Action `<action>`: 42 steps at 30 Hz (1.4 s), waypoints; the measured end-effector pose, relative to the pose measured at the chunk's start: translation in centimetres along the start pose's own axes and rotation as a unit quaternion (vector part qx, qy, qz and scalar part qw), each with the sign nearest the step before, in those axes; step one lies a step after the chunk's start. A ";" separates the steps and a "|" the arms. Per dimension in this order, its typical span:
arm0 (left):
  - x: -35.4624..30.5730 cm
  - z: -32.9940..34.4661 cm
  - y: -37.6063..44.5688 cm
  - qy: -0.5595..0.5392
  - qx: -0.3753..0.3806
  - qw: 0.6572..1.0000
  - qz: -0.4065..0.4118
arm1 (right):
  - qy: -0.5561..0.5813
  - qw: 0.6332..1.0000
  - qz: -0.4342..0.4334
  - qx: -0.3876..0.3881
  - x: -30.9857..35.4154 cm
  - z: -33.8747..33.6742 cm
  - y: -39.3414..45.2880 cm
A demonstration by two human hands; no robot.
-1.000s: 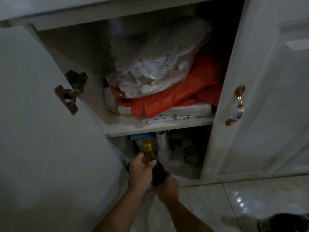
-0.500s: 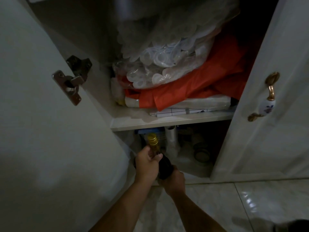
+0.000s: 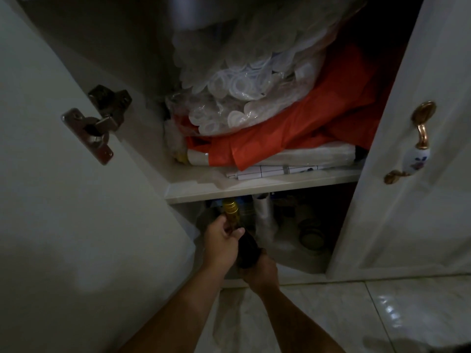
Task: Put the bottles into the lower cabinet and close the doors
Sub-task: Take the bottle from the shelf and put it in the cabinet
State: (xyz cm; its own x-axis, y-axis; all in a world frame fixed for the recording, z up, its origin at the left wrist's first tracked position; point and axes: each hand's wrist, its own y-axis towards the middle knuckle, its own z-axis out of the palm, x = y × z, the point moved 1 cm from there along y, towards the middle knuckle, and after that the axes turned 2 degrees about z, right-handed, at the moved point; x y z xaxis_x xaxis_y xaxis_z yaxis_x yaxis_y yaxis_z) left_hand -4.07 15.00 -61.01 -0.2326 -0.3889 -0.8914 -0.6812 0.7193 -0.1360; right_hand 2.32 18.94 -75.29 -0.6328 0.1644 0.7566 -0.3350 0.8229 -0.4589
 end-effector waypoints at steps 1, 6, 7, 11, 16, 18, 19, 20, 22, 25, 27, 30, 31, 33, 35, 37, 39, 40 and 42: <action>0.0 0.0 0.3 0.003 0.002 1.000 0.000 | -0.002 1.000 -0.003 0.003 0.0 0.1 0.2; -0.1 -0.3 1.3 0.002 0.010 1.000 -0.006 | 0.003 0.999 -0.015 0.030 0.4 0.3 1.2; 0.0 -0.4 1.6 0.008 0.011 1.000 -0.007 | 0.000 0.999 -0.017 0.035 0.5 0.2 1.4; 0.7 -1.0 2.6 0.036 0.003 0.999 -0.004 | 0.004 0.997 -0.046 0.054 0.6 0.3 2.0; 1.4 -1.5 2.9 0.007 -0.015 1.000 -0.024 | -0.020 0.998 -0.044 0.050 1.9 0.8 2.6; 1.6 -1.3 3.2 0.004 -0.015 0.999 -0.032 | -0.025 0.998 -0.043 0.039 2.0 1.0 2.7; 1.9 -1.2 3.5 0.010 -0.017 0.999 -0.034 | -0.024 0.998 -0.043 0.036 2.0 1.2 2.8; 2.2 -1.0 3.9 0.016 -0.020 0.999 -0.034 | -0.025 0.998 -0.041 0.034 1.8 1.4 3.0; 3.5 -0.7 5.0 0.026 -0.026 0.999 -0.039 | -0.025 0.998 -0.039 0.037 2.0 1.6 3.1; 3.5 -0.5 5.4 0.042 -0.037 0.998 -0.036 | -0.043 0.996 -0.065 0.042 2.2 1.5 3.7; 3.3 -0.4 5.7 0.042 -0.033 0.998 -0.029 | -0.040 0.995 -0.082 0.028 2.1 1.6 4.0; 3.5 -0.4 6.4 0.050 -0.036 0.998 -0.027 | -0.020 0.996 -0.084 0.014 2.1 1.9 4.5; 3.5 -0.4 6.5 0.047 -0.035 0.998 -0.027 | -0.032 0.996 -0.085 0.017 2.2 1.9 4.5; 3.3 -0.5 6.6 0.041 -0.027 0.999 -0.022 | -0.050 0.995 -0.081 0.014 2.2 2.0 4.6; 3.3 -0.5 6.9 0.038 -0.024 0.999 -0.023 | -0.032 0.997 -0.072 0.006 2.1 1.9 4.7; 3.4 -0.4 7.0 0.037 -0.022 0.999 -0.028 | -0.007 0.998 -0.058 0.009 1.9 2.3 4.8; 3.7 -0.6 7.1 0.044 -0.024 0.998 -0.031 | 0.017 0.999 -0.045 0.024 1.8 2.4 4.7; 3.6 -0.6 7.0 0.044 -0.023 0.998 -0.031 | 0.039 0.998 -0.043 0.027 1.9 2.4 4.6; 3.8 -0.7 6.8 0.041 -0.016 0.998 -0.036 | 0.090 0.995 -0.027 0.036 2.1 1.7 4.0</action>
State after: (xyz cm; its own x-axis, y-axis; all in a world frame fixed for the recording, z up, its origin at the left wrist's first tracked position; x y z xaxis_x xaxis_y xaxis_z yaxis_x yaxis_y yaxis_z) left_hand -10.07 18.08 -65.01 -0.2372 -0.4860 -0.8411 -0.7205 0.6688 -0.1833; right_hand -1.56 21.65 -76.29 -0.4791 0.2215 0.8494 -0.4179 0.7934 -0.4426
